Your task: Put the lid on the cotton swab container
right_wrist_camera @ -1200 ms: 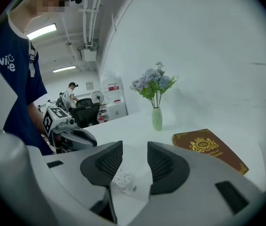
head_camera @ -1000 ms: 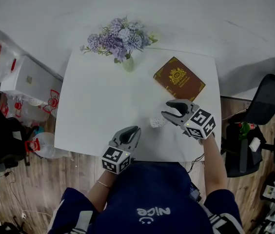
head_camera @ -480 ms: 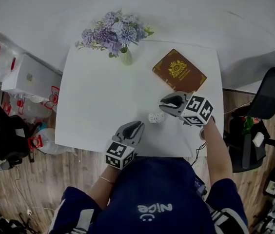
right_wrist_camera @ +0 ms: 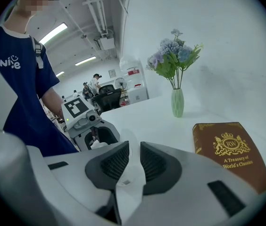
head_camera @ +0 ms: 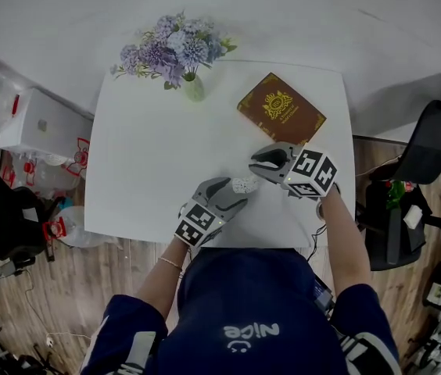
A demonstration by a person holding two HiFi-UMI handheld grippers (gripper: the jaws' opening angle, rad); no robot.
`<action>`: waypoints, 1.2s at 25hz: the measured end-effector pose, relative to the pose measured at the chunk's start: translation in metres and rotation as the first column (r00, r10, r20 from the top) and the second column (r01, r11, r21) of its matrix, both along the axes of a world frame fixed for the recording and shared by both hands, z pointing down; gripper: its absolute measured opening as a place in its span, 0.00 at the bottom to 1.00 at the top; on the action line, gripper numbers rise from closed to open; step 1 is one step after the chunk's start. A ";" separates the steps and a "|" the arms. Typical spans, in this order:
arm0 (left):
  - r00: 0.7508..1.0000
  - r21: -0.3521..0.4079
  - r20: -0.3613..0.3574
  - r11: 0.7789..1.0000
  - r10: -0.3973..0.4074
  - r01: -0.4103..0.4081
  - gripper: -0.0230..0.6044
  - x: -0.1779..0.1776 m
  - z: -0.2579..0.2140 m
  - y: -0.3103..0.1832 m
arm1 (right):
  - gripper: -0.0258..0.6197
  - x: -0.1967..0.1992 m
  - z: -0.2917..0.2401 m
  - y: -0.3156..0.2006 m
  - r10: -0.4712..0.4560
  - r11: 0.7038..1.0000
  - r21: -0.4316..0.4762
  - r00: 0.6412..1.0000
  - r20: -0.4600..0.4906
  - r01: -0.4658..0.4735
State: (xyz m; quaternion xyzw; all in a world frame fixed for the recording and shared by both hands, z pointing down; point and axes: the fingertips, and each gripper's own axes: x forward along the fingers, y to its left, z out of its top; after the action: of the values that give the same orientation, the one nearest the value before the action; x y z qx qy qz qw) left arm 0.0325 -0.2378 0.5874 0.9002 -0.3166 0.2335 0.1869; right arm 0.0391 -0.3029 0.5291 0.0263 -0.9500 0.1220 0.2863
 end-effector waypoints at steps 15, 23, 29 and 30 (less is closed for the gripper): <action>0.997 0.029 0.041 0.997 0.068 -0.069 0.43 0.008 0.006 -0.011 | 0.19 0.006 -0.013 0.017 -0.004 1.000 -0.022 1.000 0.029 0.005; 0.996 0.038 0.047 0.997 0.071 -0.073 0.43 0.008 0.007 -0.010 | 0.19 0.008 -0.016 0.026 0.037 0.999 -0.012 0.999 0.025 -0.037; 0.996 0.043 0.053 0.997 0.068 -0.071 0.43 0.008 0.007 -0.010 | 0.20 0.008 -0.018 0.038 0.052 0.998 0.032 0.999 0.009 -0.052; 0.996 0.044 0.053 0.997 0.068 -0.070 0.43 0.008 0.007 -0.010 | 0.20 0.008 -0.018 0.040 0.055 0.998 0.035 0.998 0.007 -0.056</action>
State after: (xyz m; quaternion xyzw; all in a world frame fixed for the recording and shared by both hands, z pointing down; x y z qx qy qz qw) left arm 0.0402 -0.2475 0.5940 0.9083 -0.2951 0.2556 0.1501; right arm 0.0467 -0.2632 0.5108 0.0572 -0.9518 0.1133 0.2793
